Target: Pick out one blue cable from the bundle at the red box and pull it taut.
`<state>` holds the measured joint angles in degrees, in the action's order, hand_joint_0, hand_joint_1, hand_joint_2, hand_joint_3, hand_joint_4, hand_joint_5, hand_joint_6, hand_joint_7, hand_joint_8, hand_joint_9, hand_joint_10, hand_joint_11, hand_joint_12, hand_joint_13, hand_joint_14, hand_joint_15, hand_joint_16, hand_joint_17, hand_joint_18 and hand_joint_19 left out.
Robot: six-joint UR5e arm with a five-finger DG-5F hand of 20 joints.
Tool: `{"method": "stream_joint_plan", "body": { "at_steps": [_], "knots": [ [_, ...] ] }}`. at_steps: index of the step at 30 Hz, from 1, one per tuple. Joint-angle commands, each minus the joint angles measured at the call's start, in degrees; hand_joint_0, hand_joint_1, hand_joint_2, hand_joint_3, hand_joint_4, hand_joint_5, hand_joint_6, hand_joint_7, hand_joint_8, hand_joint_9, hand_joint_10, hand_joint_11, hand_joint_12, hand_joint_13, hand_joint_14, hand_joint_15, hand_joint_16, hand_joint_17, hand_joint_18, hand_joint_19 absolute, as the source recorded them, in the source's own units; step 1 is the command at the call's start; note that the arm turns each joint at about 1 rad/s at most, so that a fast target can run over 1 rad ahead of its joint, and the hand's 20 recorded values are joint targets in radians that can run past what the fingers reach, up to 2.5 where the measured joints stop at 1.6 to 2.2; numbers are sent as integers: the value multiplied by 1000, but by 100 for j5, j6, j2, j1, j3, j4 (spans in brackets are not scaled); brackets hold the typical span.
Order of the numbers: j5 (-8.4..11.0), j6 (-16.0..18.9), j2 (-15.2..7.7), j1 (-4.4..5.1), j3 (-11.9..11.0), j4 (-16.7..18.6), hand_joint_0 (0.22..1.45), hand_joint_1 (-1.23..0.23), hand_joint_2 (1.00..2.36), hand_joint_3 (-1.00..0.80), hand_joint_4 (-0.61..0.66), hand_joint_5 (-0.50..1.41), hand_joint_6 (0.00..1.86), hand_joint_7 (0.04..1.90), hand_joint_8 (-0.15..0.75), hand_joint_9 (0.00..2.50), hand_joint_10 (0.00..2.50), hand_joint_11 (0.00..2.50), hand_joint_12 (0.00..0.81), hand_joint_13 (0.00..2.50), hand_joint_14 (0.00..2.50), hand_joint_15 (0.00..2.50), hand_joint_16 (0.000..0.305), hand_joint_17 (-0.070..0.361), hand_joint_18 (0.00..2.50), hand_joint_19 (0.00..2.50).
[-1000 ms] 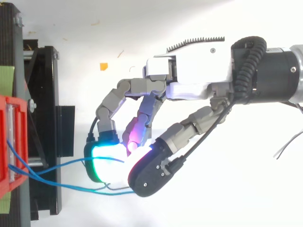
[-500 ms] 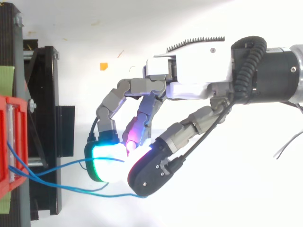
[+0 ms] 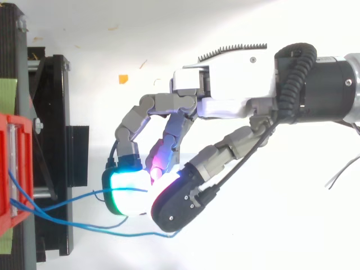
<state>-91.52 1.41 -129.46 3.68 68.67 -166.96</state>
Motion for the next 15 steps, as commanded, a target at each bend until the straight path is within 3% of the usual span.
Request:
{"method": "stream_joint_plan", "body": {
  "at_steps": [1, 15],
  "knots": [
    [3, 0, 0, 1, -3, -3, 591, -649, 1003, -460, -45, -85, 949, 771, 267, 1150, 25, 750, 334, 882, 21, 489, 48, 109, 734, 835],
    [-6, 0, 0, 1, -3, 5, 564, -545, 1000, -500, -21, -85, 916, 811, 271, 1171, 27, 744, 340, 890, 19, 482, 50, 112, 736, 852]
  ]
}}
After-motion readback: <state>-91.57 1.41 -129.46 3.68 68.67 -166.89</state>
